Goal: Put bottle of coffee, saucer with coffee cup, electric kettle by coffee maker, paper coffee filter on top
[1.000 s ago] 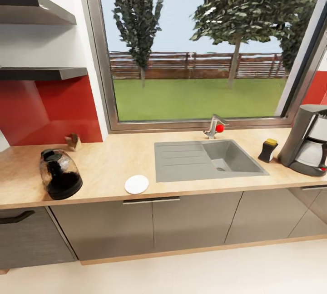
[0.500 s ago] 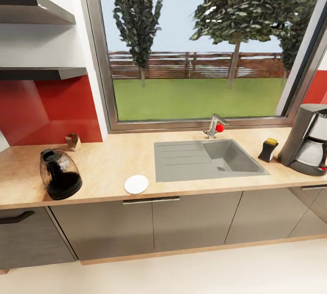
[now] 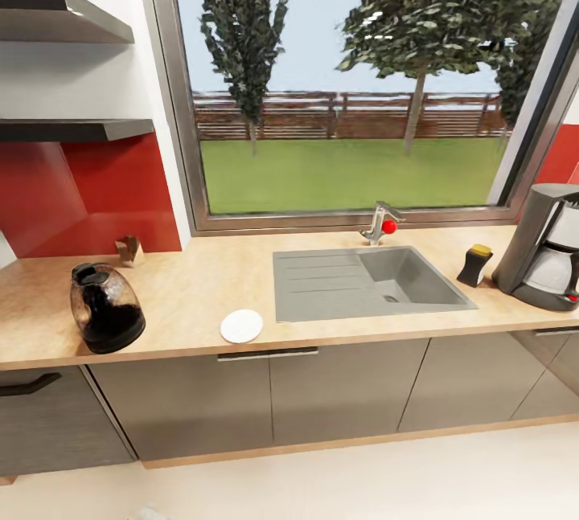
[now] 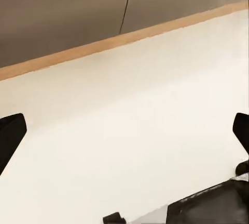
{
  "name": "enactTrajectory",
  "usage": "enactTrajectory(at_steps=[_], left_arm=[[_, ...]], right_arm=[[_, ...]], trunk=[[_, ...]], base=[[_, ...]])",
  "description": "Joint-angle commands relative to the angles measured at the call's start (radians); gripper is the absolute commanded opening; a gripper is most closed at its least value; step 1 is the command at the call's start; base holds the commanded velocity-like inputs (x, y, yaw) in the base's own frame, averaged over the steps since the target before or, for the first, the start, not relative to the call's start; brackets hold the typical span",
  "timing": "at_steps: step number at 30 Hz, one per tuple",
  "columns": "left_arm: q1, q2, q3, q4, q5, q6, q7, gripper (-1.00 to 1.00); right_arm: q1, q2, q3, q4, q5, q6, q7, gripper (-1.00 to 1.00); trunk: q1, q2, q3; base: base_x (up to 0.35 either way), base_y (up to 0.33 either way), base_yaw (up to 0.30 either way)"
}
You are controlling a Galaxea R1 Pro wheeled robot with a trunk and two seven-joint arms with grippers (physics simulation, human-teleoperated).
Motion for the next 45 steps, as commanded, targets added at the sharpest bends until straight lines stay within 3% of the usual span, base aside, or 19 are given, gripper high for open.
enactTrajectory(at_steps=[1, 2, 5, 8, 10, 12, 15, 16, 18, 19, 22, 23, 25, 26, 27, 30, 33, 39, 45], left_arm=[[-0.013, 0.0, 0.007, -0.011, -0.011, -0.003, -0.043, 1.0], [-0.037, 0.002, 0.009, -0.029, -0.01, 0.007, -0.105, 1.0], [-0.089, 0.004, 0.012, -0.049, -0.008, 0.048, -0.203, 1.0], [-0.17, -0.002, 0.01, -0.061, -0.006, 0.137, -0.322, 1.0], [-0.317, -0.006, 0.009, -0.065, -0.006, 0.261, -0.515, 1.0], [-0.365, -0.006, 0.009, -0.065, -0.006, 0.317, -0.577, 1.0], [-0.461, -0.005, 0.008, -0.065, -0.006, 0.434, -0.718, 1.0], [-0.55, 0.0, 0.009, -0.065, -0.006, 0.527, -0.826, 1.0], [-0.589, 0.003, 0.013, -0.065, -0.005, 0.574, -0.852, 1.0], [-0.654, 0.01, 0.015, -0.064, 0.012, 0.662, -0.886, 1.0], [-0.728, 0.013, 0.016, -0.065, 0.037, 0.743, -0.916, 1.0], [-0.797, 0.013, 0.016, -0.065, 0.041, 0.817, -0.922, 1.0], [-0.834, 0.013, 0.016, -0.065, 0.041, 0.854, -0.923, 1.0], [-0.843, 0.013, 0.016, -0.065, 0.041, 0.862, -0.923, 1.0], [-0.877, 0.012, 0.017, -0.064, 0.042, 0.9, -0.924, 1.0], [-0.915, 0.013, 0.017, -0.065, 0.042, 0.973, -0.923, 1.0], [-0.96, 0.014, 0.017, -0.065, 0.04, 1.037, -0.921, 1.0], [-0.988, 0.029, 0.016, -0.065, 0.034, 1.048, -0.909, 1.0], [-0.982, 0.053, 0.016, -0.064, 0.033, 1.043, -0.853, 1.0]], right_arm=[[-0.001, 0.0, -0.009, 0.001, 0.01, -0.004, 0.004, 1.0], [-0.001, 0.0, -0.009, 0.001, 0.01, -0.004, 0.004, 1.0], [-0.001, 0.0, -0.009, 0.0, 0.01, -0.004, 0.004, 1.0], [-0.001, 0.001, -0.009, 0.0, 0.01, -0.004, 0.004, 1.0], [-0.001, 0.005, -0.008, 0.001, 0.01, -0.004, 0.005, 1.0], [-0.001, 0.01, -0.007, 0.001, 0.01, -0.004, 0.005, 1.0], [-0.001, 0.016, -0.007, -0.001, 0.01, -0.004, 0.005, 1.0], [-0.001, 0.019, -0.007, -0.014, 0.009, -0.004, 0.006, 1.0], [-0.001, 0.02, -0.007, -0.031, 0.009, -0.004, 0.006, 1.0], [-0.002, 0.029, -0.007, -0.081, 0.009, -0.003, 0.009, 1.0], [-0.002, 0.064, -0.005, -0.234, 0.01, -0.002, 0.059, 1.0], [-0.001, 0.102, 0.066, -0.379, 0.011, -0.001, 0.231, 1.0], [-0.002, 0.108, 0.129, -0.427, 0.01, -0.001, 0.283, 1.0], [-0.002, 0.109, 0.15, -0.444, 0.01, 0.0, 0.295, 1.0], [-0.002, 0.113, 0.229, -0.517, 0.008, 0.002, 0.325, 1.0], [-0.002, 0.119, 0.312, -0.607, 0.005, 0.005, 0.34, 1.0], [-0.002, 0.16, 0.395, -0.754, 0.003, 0.045, 0.345, 1.0], [-0.002, 0.215, 0.438, -0.963, 0.001, 0.214, 0.347, 1.0], [-0.002, 0.215, 0.488, -1.221, -0.011, 0.423, 0.347, 1.0]], trunk=[[0.001, -0.002, -0.002], [0.001, -0.002, -0.002], [0.001, -0.002, -0.002], [0.001, -0.002, -0.002], [0.001, -0.002, -0.002], [0.001, -0.002, -0.002], [0.001, -0.002, -0.002], [0.001, -0.002, -0.002], [0.001, -0.002, -0.002], [0.001, -0.002, -0.002], [0.001, -0.002, -0.002], [0.001, -0.002, -0.002], [0.001, -0.002, -0.002], [0.001, -0.002, -0.002], [0.001, -0.002, -0.002], [0.001, -0.002, -0.002], [0.001, -0.002, -0.002], [0.001, -0.002, -0.002], [0.001, -0.002, -0.002]], base=[[0.0, 0.0, 0.0], [0.0, 0.0, 0.0], [0.0, 0.0, 0.0], [0.0, 0.0, 0.0], [0.0, 0.0, 0.0], [0.0, 0.0, 0.0], [0.0, 0.0, 0.0], [0.0, 0.0, 0.0], [0.0, 0.0, 0.0], [0.0, 0.0, 0.0], [0.0, 0.0, 0.0], [0.0, 0.0, 0.0], [0.0, 0.0, 0.0], [0.0, 0.0, 0.0], [0.0, 0.0, 0.0], [0.0, 0.0, 0.0], [0.0, 0.0, 0.0], [0.0, 0.0, 0.0], [0.0, 0.0, 0.0]])
